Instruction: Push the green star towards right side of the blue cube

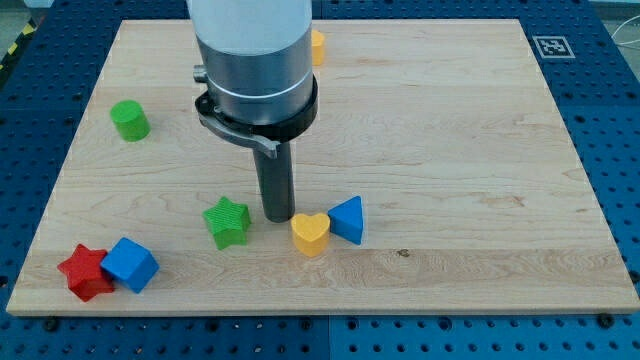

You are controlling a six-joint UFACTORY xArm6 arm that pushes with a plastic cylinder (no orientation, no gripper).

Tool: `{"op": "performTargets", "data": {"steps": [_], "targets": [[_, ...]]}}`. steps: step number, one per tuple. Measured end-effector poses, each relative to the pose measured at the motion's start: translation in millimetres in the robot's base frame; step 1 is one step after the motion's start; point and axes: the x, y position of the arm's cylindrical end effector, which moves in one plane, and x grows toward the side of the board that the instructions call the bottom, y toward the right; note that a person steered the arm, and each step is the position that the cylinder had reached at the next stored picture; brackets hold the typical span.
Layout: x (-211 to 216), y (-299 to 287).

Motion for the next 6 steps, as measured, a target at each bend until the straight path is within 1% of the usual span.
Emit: {"op": "performTargets", "data": {"steps": [2,6], "targets": [[2.5,-16.2],[48.9,-48.6]]}}
